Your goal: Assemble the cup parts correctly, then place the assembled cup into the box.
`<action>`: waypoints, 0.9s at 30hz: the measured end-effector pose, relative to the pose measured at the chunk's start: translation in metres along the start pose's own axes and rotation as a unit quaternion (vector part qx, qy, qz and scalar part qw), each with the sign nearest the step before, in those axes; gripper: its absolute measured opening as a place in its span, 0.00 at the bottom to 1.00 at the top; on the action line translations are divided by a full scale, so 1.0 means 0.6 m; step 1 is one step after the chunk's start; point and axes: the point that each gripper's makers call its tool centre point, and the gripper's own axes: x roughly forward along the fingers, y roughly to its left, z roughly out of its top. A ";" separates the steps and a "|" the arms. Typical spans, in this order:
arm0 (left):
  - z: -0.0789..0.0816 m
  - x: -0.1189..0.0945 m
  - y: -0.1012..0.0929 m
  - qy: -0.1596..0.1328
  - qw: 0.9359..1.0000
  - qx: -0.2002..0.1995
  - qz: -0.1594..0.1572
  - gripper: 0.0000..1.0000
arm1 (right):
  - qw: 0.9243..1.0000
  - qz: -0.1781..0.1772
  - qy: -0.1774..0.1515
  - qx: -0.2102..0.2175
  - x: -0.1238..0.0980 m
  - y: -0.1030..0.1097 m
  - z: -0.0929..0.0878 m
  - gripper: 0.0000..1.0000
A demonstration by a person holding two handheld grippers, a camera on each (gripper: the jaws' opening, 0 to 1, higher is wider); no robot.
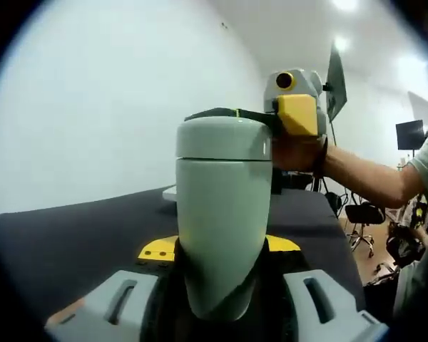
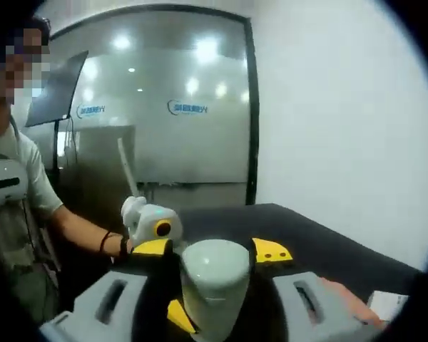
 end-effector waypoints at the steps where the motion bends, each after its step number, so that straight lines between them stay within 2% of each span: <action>1: 0.000 -0.001 0.000 0.000 1.000 0.000 0.000 0.38 | 1.000 -0.002 0.005 0.003 0.003 0.002 -0.002 0.38; 5: -0.001 -0.001 -0.001 0.003 1.000 0.002 -0.001 0.38 | 1.000 0.007 0.020 0.012 0.006 0.001 -0.010 0.40; 7: -0.001 -0.001 -0.001 0.002 1.000 0.001 -0.001 0.38 | 0.999 0.014 0.047 0.012 0.006 0.003 -0.030 0.41; 11: 0.000 0.000 -0.001 0.002 1.000 -0.001 -0.001 0.38 | 0.999 0.004 0.046 0.012 0.003 -0.009 -0.030 0.40; 15: -0.001 -0.001 0.001 0.003 1.000 -0.008 0.002 0.38 | 0.998 -0.026 0.024 0.045 0.002 -0.015 -0.031 0.38; 17: -0.001 0.000 -0.001 0.006 1.000 -0.002 0.006 0.38 | 0.998 -0.033 0.019 0.047 -0.001 -0.013 -0.032 0.38; 21: -0.001 0.002 0.001 0.014 1.000 -0.001 0.008 0.38 | 0.994 -0.091 0.000 0.066 -0.008 -0.022 -0.032 0.37; 24: -0.002 0.000 -0.003 0.017 1.000 0.000 0.011 0.38 | 0.991 -0.117 0.001 0.068 -0.008 -0.020 -0.033 0.36; 27: -0.003 -0.002 0.002 0.021 1.000 -0.003 0.017 0.38 | 0.985 -0.153 0.007 0.082 -0.008 -0.027 -0.034 0.36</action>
